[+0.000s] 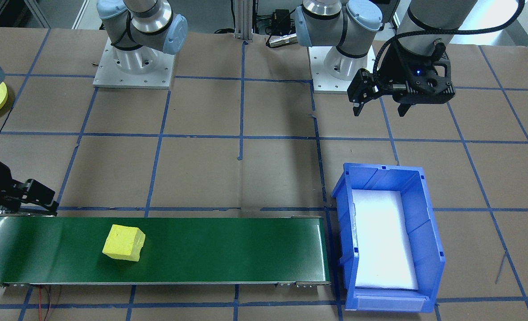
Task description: Move block left to right into plate
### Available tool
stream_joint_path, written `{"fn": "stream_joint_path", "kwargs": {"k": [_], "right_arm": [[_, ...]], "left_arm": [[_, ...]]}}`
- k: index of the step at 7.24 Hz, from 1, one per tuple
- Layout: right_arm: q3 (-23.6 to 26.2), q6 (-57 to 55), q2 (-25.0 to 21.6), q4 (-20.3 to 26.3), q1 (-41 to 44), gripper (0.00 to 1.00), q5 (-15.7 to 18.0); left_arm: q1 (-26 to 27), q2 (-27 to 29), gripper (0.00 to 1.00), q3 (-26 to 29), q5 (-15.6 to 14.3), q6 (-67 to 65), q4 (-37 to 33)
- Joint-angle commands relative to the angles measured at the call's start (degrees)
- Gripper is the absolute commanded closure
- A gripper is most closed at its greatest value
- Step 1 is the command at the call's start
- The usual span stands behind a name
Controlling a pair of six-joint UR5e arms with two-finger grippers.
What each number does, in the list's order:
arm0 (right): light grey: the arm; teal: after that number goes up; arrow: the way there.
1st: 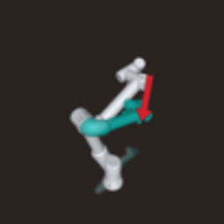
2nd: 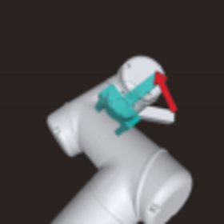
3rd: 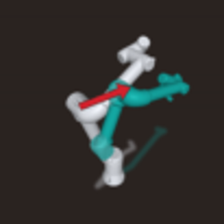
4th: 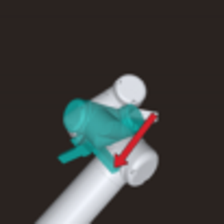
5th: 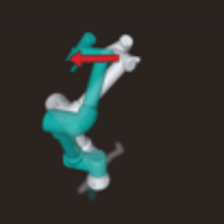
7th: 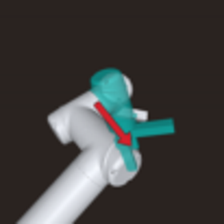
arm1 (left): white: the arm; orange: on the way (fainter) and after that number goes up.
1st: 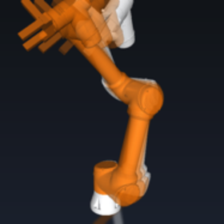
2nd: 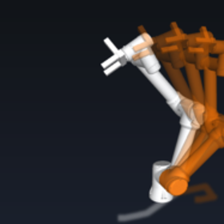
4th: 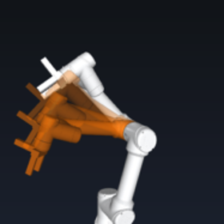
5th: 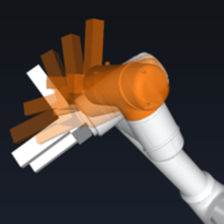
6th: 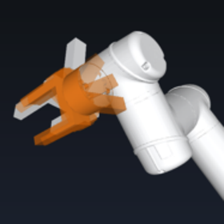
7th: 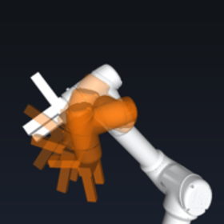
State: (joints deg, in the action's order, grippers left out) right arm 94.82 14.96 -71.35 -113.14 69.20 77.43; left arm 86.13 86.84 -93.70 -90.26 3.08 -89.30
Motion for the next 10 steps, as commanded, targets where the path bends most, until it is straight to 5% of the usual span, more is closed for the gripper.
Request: {"fn": "stream_joint_path", "kwargs": {"k": [1, 3, 8, 9, 10], "right_arm": [[-2.6, -7.4, 3.8, -3.1, 4.4, 0.01, -8.0], [-2.6, -9.0, 5.3, -6.6, 5.5, 0.01, -10.4], [-1.6, -8.2, 10.2, -10.9, 5.5, 0.07, -9.2], [-0.7, -8.1, 10.1, -11.1, 5.5, 0.19, -7.7], [-1.5, -5.8, 9.3, -10.7, 5.4, 0.45, -1.3]], "left_arm": [[0.0, 0.0, 0.00, 0.0, 0.0, 0.0, 0.0], [0.0, -0.1, 0.00, 0.0, 0.0, 0.0, 0.0], [-0.1, -0.1, 0.00, 0.0, 0.0, 0.0, 0.0], [-0.1, -0.1, 0.00, 0.0, 0.0, 0.0, 0.0], [-0.1, -0.1, 0.00, 0.0, 0.0, 0.0, 0.0]]}}
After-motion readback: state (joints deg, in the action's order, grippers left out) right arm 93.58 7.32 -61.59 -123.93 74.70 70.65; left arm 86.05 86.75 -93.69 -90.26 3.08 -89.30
